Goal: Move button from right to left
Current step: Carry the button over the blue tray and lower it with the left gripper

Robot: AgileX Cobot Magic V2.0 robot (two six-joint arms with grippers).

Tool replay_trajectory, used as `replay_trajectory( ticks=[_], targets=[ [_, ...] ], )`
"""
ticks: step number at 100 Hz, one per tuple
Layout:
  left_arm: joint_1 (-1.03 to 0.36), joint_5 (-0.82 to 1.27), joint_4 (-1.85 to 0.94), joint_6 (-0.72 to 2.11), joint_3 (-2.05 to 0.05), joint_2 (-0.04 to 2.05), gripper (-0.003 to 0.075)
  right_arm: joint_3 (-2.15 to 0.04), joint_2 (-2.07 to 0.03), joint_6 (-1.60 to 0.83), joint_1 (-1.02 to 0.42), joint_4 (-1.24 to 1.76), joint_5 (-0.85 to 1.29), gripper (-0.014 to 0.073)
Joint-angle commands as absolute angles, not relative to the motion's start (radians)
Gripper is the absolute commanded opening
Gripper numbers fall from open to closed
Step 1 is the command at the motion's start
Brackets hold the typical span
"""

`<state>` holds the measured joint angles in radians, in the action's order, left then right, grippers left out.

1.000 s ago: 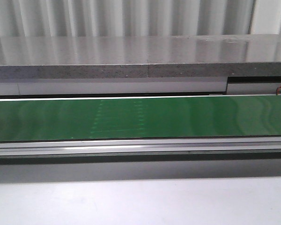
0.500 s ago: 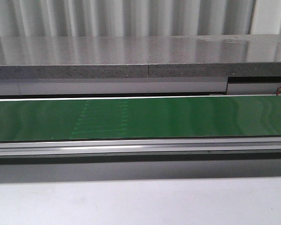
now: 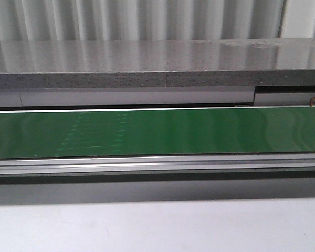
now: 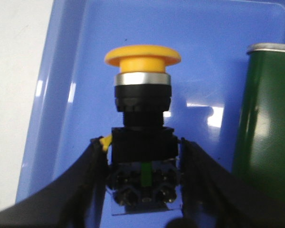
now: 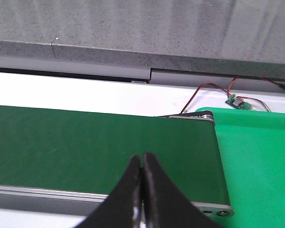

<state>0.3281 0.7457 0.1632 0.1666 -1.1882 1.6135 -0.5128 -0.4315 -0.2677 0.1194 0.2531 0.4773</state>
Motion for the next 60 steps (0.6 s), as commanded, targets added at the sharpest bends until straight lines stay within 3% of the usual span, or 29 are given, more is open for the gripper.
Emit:
replay_trajectory(
  ticks=[1,60],
  targets=[
    [0.342,0.649,0.074,0.258,-1.212,1.593,-0.002,-0.536,-0.434,-0.275,0.117,0.255,0.406,-0.0067],
    [0.513,0.67,-0.359,0.889,-1.216,1.758,-0.002,-0.536,-0.434,-0.275,0.117,0.255,0.407,-0.0067]
  ],
)
